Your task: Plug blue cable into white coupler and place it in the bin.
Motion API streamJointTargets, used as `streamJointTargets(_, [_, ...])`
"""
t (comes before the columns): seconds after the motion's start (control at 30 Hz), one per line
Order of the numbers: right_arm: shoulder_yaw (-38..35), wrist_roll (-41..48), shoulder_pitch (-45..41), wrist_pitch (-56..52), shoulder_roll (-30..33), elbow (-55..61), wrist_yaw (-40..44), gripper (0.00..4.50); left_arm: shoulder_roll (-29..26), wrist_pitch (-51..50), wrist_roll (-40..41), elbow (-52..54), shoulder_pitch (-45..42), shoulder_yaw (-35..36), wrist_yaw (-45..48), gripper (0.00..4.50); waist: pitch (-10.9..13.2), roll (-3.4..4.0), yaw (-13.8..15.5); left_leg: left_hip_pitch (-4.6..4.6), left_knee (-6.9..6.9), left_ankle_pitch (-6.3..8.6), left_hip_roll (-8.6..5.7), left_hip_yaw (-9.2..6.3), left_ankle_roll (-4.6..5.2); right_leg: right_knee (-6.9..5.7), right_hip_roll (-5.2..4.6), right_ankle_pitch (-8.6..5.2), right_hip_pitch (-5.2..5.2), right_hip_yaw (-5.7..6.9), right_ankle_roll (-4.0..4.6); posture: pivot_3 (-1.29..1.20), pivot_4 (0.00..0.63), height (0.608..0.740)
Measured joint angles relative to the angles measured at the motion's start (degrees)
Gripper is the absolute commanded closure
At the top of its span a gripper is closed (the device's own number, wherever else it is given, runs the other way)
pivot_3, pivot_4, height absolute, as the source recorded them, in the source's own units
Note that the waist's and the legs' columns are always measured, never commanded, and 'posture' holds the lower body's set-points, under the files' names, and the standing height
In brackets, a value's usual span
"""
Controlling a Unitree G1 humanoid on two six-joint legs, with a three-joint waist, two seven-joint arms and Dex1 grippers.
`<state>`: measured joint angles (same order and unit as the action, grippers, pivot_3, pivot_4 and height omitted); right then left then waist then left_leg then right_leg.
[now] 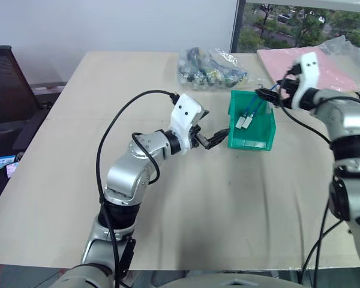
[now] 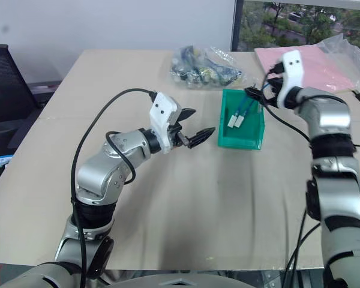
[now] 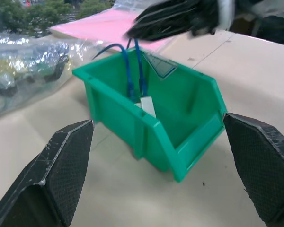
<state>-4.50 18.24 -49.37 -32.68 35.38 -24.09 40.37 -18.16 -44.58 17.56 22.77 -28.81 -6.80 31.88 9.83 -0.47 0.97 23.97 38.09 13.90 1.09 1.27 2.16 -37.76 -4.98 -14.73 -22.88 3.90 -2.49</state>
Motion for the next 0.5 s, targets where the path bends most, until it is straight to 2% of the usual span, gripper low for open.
streamJointTargets(0.1, [-4.8,3.3,15.1,1.0,2.4,13.2,3.6,0.03,-2.5,0.8,0.4,2.2,5.9,1.9,0.1,0.0,0.0,0.0,-0.2,-0.03,-0.12,0.01,0.04,0.0,0.02,0.06,0.01,0.0,0.0,-0.09,0.0,0.0,0.15,0.728])
streamJointTargets(0.2, [-8.5,5.6,28.7,10.3,1.2,21.0,8.8,0.03,-4.7,3.7,0.5,3.3,13.5,4.1,0.6,0.0,0.0,0.01,-0.6,-0.22,-0.26,0.13,0.12,0.11,0.21,-0.01,0.08,0.0,-0.01,-0.17,0.0,0.0,0.15,0.728])
streamJointTargets(0.37, [-9.6,6.8,45.1,23.5,1.3,20.2,20.5,0.03,-8.5,15.8,-1.0,3.3,30.9,5.9,3.6,0.0,0.0,0.04,-0.3,-0.32,-0.07,0.16,0.14,0.11,0.26,-0.09,0.09,-0.01,0.08,-0.17,0.05,0.0,0.15,0.728])
streamJointTargets(0.5, [-9.6,6.4,50.6,28.9,1.6,18.1,25.4,0.03,-10.1,22.5,-2.9,3.5,38.4,5.1,5.4,0.0,0.0,0.06,-0.2,-0.32,0.28,0.16,0.15,0.15,0.27,-0.07,0.02,-0.03,0.18,-0.22,0.39,0.0,0.15,0.728])
